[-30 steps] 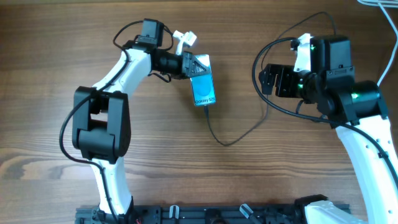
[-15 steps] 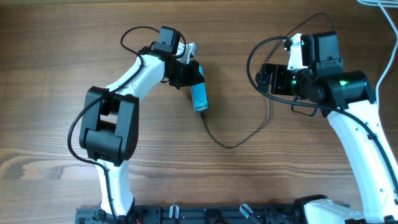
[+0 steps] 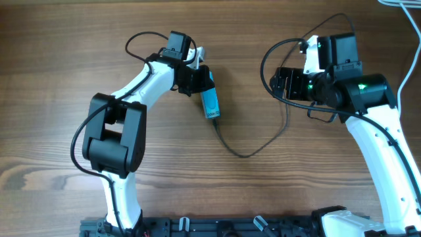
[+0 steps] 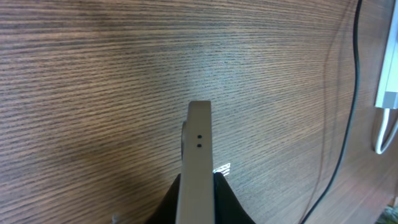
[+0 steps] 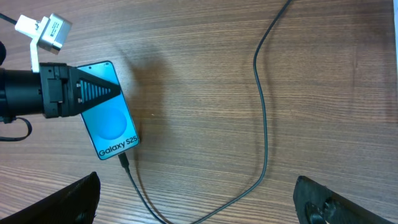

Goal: Plug charger to phone and switch on socket

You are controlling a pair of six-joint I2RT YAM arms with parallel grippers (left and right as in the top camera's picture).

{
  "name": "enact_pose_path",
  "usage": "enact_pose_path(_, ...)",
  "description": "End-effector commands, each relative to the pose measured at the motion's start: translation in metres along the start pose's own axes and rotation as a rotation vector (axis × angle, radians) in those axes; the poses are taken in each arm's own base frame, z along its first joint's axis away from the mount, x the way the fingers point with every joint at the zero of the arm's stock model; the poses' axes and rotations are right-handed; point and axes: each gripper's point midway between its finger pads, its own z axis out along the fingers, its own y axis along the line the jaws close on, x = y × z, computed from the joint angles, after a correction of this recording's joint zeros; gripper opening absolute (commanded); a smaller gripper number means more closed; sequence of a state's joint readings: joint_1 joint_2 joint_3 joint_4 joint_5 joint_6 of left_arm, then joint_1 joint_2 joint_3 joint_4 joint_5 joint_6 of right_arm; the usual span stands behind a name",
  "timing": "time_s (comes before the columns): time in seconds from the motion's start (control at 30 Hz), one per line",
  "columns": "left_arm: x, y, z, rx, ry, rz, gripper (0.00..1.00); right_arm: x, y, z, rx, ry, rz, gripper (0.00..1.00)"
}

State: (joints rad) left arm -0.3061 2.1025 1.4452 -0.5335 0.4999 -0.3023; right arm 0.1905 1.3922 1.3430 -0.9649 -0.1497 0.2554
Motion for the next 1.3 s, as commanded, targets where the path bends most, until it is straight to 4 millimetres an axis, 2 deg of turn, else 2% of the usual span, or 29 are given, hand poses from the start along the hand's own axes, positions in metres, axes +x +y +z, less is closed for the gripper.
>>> enact_pose_path(0.0,0.010,0.042,0.013,-0.184,0.000,0.037,0.08,0.004,0.000,0.005,-0.008,0.019,-0.011,1.00)
enact_pose_path(0.03,0.009,0.042,0.013,-0.184,-0.001,0.038,0.04,0.004,0.000,0.005,-0.008,0.019,-0.011,1.00)
enact_pose_path(0.13,0.010,0.042,0.013,-0.185,0.001,0.036,0.06,0.004,0.000,0.005,-0.009,0.019,-0.011,1.00)
enact_pose_path(0.17,0.010,0.042,0.013,-0.185,0.001,0.036,0.11,0.004,0.000,0.005,-0.008,0.019,-0.011,1.00)
enact_pose_path(0.23,0.010,0.042,0.013,-0.184,0.001,0.036,0.29,0.004,0.000,0.005,-0.008,0.019,-0.011,1.00)
enact_pose_path(0.5,0.011,0.042,0.013,-0.186,0.005,0.034,0.35,0.004,0.000,0.005,-0.009,0.019,-0.012,1.00)
enact_pose_path(0.53,0.014,0.044,0.012,-0.191,0.017,0.029,0.42,0.004,0.000,0.005,-0.008,0.019,-0.012,1.00)
enact_pose_path(0.57,0.015,0.044,0.012,-0.193,0.023,0.026,0.44,0.004,0.000,0.005,-0.009,0.019,-0.011,1.00)
enact_pose_path(0.7,0.021,0.046,0.012,-0.201,0.046,0.015,0.43,0.004,0.000,0.005,-0.009,0.019,-0.012,1.00)
enact_pose_path(0.73,0.022,0.046,0.012,-0.202,0.050,0.013,0.40,0.003,0.000,0.005,-0.009,0.018,-0.012,1.00)
enact_pose_path(0.77,0.023,0.047,0.012,-0.203,0.052,0.012,0.33,0.003,0.000,0.005,-0.009,0.018,-0.011,1.00)
enact_pose_path(0.9,0.023,0.047,0.011,-0.203,0.052,0.012,0.32,0.004,0.000,0.005,-0.009,0.019,-0.012,1.00)
enact_pose_path(0.93,0.021,0.047,0.010,-0.202,0.046,0.010,0.29,0.004,0.000,0.005,-0.008,0.019,-0.012,1.00)
enact_pose_path(0.97,0.015,0.047,0.006,-0.200,0.033,-0.008,0.16,0.003,0.000,0.005,-0.009,0.017,-0.012,0.99)
enact_pose_path(1.0,0.002,0.044,-0.006,-0.179,0.000,-0.061,0.04,0.002,0.000,0.005,-0.010,0.012,-0.013,0.91)
enact_pose_path(1.07,-0.022,0.027,-0.032,-0.070,-0.049,-0.077,0.04,0.002,0.000,0.005,-0.010,0.012,-0.011,0.77)
enact_pose_path(1.1,-0.038,0.023,-0.054,-0.018,-0.097,-0.122,0.04,0.002,0.000,0.005,-0.010,0.012,-0.013,0.61)
enact_pose_path(1.13,-0.048,0.026,-0.070,0.000,-0.133,-0.164,0.04,0.002,0.000,0.005,-0.010,0.011,-0.013,0.48)
enact_pose_path(1.17,-0.058,0.035,-0.086,0.004,-0.172,-0.218,0.04,0.002,0.000,0.005,-0.010,0.011,-0.016,0.27)
enact_pose_path(1.2,-0.064,0.046,-0.099,0.002,-0.202,-0.255,0.04,0.002,0.000,0.005,-0.010,0.011,-0.016,0.11)
enact_pose_path(1.23,-0.067,0.059,-0.108,-0.006,-0.218,-0.284,0.04,0.001,0.000,0.005,-0.011,0.008,-0.016,0.04)
enact_pose_path(1.27,-0.067,0.072,-0.115,-0.015,-0.223,-0.317,0.08,0.000,0.001,0.006,-0.012,0.005,-0.016,0.04)
